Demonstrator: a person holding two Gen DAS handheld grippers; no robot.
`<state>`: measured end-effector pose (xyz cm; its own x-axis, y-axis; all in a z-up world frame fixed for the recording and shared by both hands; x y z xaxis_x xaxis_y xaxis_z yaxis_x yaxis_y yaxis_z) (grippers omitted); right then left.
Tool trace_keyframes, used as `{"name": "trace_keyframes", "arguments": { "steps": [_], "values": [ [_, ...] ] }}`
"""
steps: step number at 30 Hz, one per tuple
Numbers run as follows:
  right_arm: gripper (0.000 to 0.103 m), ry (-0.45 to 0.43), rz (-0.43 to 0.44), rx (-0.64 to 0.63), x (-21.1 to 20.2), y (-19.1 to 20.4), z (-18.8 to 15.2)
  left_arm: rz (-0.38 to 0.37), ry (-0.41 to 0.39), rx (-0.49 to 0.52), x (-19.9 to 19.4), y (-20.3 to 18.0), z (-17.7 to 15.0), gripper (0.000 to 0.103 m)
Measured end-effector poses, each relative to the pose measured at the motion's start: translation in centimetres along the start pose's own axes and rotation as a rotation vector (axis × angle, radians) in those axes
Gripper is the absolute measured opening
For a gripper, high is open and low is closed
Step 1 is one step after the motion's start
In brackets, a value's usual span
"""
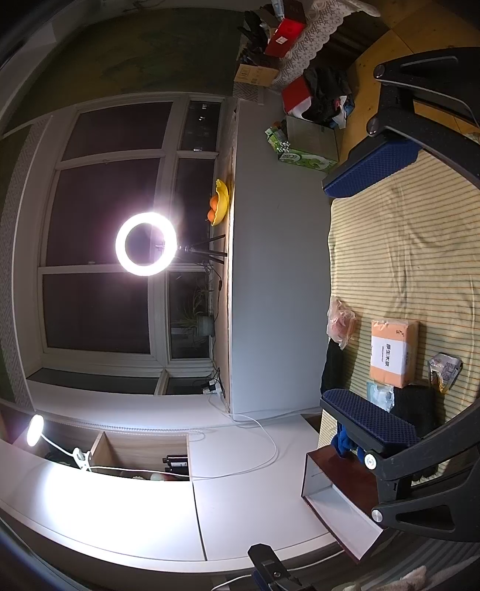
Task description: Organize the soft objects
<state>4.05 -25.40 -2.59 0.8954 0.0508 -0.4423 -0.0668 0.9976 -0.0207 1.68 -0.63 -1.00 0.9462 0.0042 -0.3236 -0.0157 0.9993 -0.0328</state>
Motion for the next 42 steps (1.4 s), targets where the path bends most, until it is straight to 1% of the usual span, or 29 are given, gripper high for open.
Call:
{"name": "trace_keyframes", "arguments": {
  "steps": [13, 22, 30, 34, 42],
  "values": [
    [0.102, 0.018, 0.008, 0.004, 0.4, -0.1, -0.3, -0.012, 0.011, 0.002, 0.2, -0.7, -0.2, 0.085],
    [0.102, 0.050, 0.010, 0.009, 1.4, -0.5, -0.5, -0.019, 0.049, 0.002, 1.5, -0.2, -0.3, 0.085],
    [0.102, 0.096, 0.012, 0.020, 3.4, -1.3, -1.1, -0.042, 0.123, -0.023, 3.9, 0.8, -1.2, 0.085],
    [0.102, 0.136, 0.015, 0.030, 5.0, -2.0, -1.6, -0.052, 0.163, -0.034, 4.8, 1.3, -1.7, 0.085],
    [0.102, 0.218, 0.096, 0.061, 7.8, -2.9, -2.7, -0.059, 0.251, -0.090, 6.5, 3.9, -3.4, 0.085]
  ]
}}
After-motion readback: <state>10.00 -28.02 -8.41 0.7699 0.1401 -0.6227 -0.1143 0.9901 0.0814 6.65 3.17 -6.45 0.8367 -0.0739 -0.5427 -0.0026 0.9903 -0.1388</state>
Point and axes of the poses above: each gripper's, at about its wrist camera, not at the fingertips, and x roughly the way its jaws point, y to its left, z to its top, the point moved 1 cm from there along x, roughly the way its jaws point, and after that the axes turned 10 degrees about y, right-handed, at the moved point
